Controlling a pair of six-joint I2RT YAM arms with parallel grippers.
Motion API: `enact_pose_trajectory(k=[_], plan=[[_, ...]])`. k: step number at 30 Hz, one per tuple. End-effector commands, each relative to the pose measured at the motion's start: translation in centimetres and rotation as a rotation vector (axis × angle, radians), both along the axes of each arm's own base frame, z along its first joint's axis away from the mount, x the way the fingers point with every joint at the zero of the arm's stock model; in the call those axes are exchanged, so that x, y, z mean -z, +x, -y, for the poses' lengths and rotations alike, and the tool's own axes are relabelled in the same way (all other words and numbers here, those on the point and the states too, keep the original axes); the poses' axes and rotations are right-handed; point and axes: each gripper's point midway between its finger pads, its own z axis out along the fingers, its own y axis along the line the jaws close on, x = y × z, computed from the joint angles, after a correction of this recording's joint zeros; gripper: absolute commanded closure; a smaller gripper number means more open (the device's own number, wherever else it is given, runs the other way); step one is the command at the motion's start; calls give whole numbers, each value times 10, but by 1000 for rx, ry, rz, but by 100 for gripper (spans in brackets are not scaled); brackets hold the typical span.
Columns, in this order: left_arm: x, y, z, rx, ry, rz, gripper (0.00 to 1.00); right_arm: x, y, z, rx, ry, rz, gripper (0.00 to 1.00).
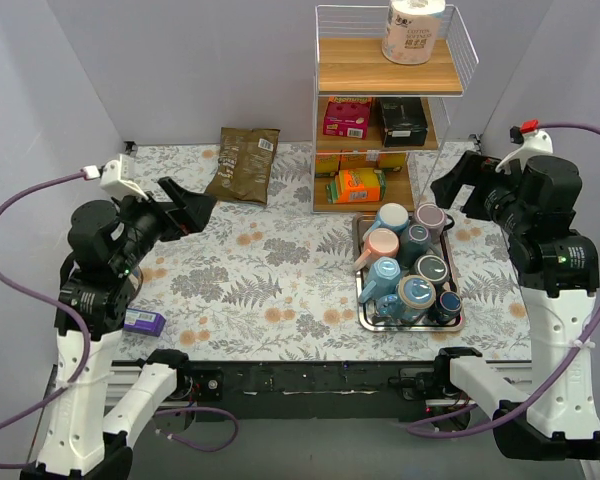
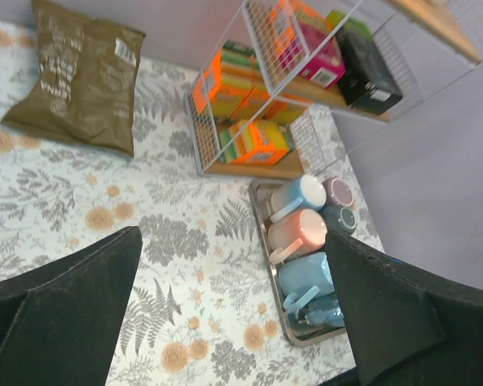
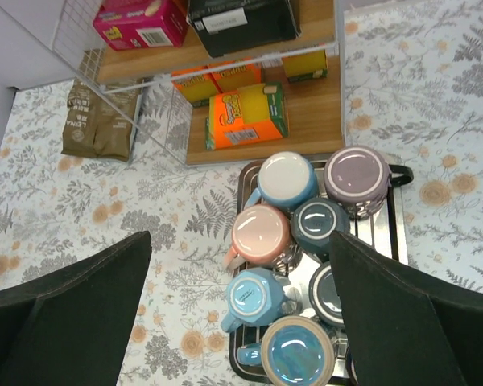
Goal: Turn the mug right side up
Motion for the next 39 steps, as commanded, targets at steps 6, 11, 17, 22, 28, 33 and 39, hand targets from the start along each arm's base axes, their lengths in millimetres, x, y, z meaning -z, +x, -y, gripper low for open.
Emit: enact_pose_trajectory(k=[6,11,17,22,28,33,39], plan=[[113,26,20,99,39,-358,2,67,-3,-16,9,145,-187,4],[153,34,23,66,-26,-442,2,113,-8,-29,97,199,-313,4],[153,39,22,44,-72,-360,2,168,-28,-64,222,162,-469,4],[162,45,15,3,-43,-349,2,193,-46,-94,290,128,-567,4],[168,53,7,-32,13,-349,2,192,-46,-101,323,15,-549,6],[170,54,12,-4,3,-349,2,204,-63,-94,393,49,-617,6],[169,52,14,3,-12,-346,2,218,-88,-89,572,183,-757,6]])
